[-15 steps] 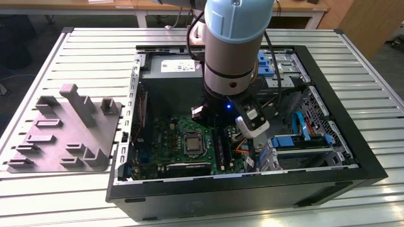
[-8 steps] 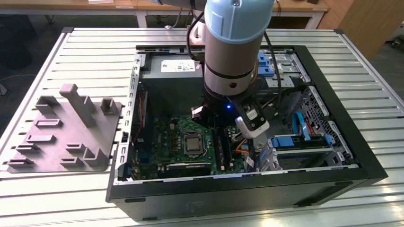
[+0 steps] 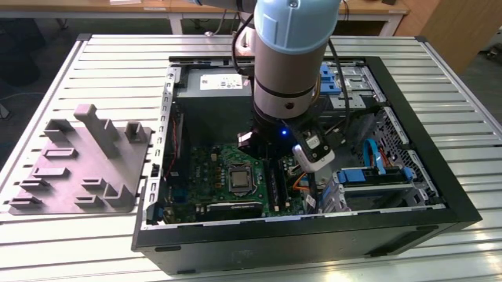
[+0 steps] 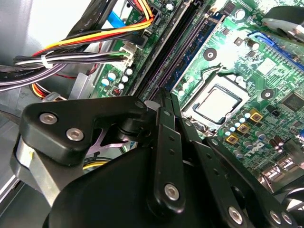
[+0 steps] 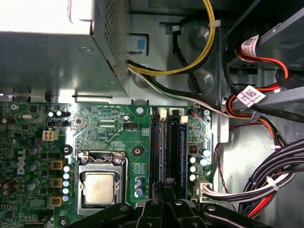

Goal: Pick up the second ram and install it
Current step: 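Insert the second ram into the second slot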

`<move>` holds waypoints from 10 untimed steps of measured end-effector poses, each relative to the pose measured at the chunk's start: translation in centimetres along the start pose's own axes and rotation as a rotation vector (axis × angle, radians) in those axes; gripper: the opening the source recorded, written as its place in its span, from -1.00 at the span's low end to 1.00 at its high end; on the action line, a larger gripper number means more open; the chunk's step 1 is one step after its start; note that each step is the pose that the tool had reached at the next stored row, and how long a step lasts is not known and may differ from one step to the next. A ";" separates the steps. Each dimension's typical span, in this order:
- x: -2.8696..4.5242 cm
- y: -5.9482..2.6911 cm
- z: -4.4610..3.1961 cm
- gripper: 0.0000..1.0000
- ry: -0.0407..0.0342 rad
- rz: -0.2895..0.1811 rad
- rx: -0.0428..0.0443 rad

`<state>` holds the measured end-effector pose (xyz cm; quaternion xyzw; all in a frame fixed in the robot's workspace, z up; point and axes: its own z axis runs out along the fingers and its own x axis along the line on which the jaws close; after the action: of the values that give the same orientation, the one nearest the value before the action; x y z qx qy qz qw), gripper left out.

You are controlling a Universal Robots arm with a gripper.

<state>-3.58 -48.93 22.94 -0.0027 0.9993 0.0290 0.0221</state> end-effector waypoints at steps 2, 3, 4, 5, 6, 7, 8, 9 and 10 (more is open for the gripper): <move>-0.01 0.01 -0.17 -0.77 0.0001 0.000 0.0001; -0.01 0.01 -0.17 -0.77 0.0000 0.000 -0.0001; -0.01 0.01 -0.18 -0.77 0.0000 0.000 -0.0002; -0.01 0.01 -0.19 -0.77 0.0000 0.000 -0.0001; -0.01 0.01 -0.20 -0.77 0.0000 0.000 0.0000; -0.01 0.01 -0.21 -0.77 0.0000 0.000 0.0001; 0.02 0.01 -0.20 -0.77 0.0001 0.000 -0.0001; 0.03 0.01 -0.20 -0.77 0.0001 0.000 -0.0001; 0.03 0.01 -0.20 -0.77 0.0001 0.000 -0.0001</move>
<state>-3.61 -48.93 23.13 -0.0027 0.9993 0.0291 0.0220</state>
